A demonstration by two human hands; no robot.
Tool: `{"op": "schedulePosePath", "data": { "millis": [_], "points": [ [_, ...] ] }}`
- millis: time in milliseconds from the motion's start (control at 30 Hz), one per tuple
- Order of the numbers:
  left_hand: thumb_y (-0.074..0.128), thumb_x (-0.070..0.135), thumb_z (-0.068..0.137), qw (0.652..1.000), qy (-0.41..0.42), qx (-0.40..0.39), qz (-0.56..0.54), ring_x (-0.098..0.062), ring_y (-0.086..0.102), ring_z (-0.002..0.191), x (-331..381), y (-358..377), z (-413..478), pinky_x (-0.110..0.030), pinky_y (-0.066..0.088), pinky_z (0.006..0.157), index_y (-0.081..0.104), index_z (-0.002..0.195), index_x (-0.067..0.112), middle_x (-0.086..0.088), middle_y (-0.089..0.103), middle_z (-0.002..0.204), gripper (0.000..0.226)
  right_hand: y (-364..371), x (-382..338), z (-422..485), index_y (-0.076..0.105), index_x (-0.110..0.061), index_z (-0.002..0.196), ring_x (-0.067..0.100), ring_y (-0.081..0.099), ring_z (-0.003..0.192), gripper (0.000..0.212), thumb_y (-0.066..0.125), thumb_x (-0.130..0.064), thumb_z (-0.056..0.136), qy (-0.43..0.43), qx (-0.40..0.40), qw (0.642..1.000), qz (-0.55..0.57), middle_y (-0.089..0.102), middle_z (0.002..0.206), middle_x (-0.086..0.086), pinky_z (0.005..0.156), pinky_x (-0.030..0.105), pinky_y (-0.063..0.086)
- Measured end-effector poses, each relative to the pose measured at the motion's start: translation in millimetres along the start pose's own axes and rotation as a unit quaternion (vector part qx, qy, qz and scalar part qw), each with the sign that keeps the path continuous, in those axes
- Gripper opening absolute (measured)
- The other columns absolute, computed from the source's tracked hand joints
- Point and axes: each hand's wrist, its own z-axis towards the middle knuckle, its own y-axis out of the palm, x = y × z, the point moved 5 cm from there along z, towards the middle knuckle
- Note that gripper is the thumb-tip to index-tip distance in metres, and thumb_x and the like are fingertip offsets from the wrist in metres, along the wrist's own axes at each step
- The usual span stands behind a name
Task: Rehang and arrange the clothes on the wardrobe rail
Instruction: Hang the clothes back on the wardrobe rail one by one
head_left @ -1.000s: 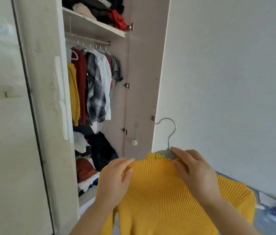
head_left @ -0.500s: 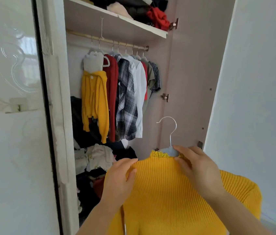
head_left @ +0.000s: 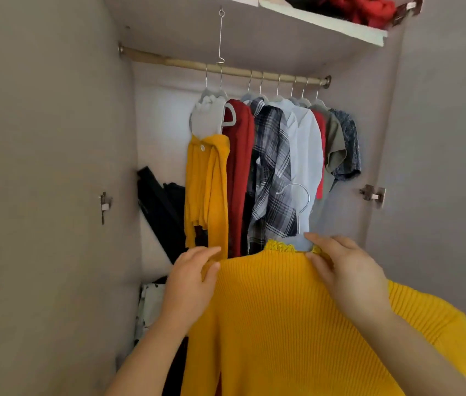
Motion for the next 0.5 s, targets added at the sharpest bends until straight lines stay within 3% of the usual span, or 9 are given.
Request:
{"op": "schedulePosePath", "data": {
  "millis": [100, 200, 367, 500],
  "points": [
    [0.053, 0.020, 0.092, 0.998, -0.021, 0.048, 0.024, 0.000, 0.040, 0.112, -18, -4, 41, -0.017, 0.032, 0.095, 0.054, 0.125, 0.024, 0.011, 0.050, 0.122, 0.033, 38, 9, 53, 0.061, -0.028, 0.120, 0.025, 0.061, 0.077, 0.032, 0.060, -0.025, 0.088, -0.019, -0.007, 0.999, 0.030, 0.061, 0.097, 0.000, 0.053, 0.030, 0.043],
    [0.053, 0.019, 0.092, 0.992, -0.015, 0.100, 0.073, 0.001, 0.042, 0.108, -25, -16, 83, -0.015, 0.032, 0.091, 0.055, 0.124, 0.023, 0.011, 0.052, 0.120, 0.033, 69, 7, 112, 0.057, -0.029, 0.125, 0.025, 0.060, 0.087, 0.034, 0.055, -0.027, 0.091, -0.052, -0.013, 0.997, 0.049, 0.060, 0.105, 0.000, 0.059, 0.031, 0.043],
    [0.054, 0.018, 0.091, 0.980, -0.023, 0.147, 0.136, -0.011, 0.050, 0.114, -47, -32, 143, -0.018, 0.034, 0.091, 0.057, 0.124, 0.019, 0.002, 0.058, 0.123, 0.033, 119, -15, 201, 0.048, -0.032, 0.131, 0.024, 0.057, 0.095, 0.037, 0.047, -0.032, 0.094, -0.092, -0.050, 0.992, 0.069, 0.053, 0.111, 0.000, 0.069, 0.034, 0.047],
    [0.055, 0.017, 0.090, 0.972, -0.012, 0.183, 0.149, -0.003, 0.048, 0.104, -68, -43, 191, -0.015, 0.033, 0.087, 0.057, 0.123, 0.018, 0.001, 0.059, 0.120, 0.033, 149, -44, 264, 0.048, -0.029, 0.131, 0.024, 0.056, 0.094, 0.036, 0.046, -0.029, 0.095, -0.142, -0.037, 0.987, 0.067, 0.052, 0.112, 0.001, 0.070, 0.035, 0.048]
  ]
}}
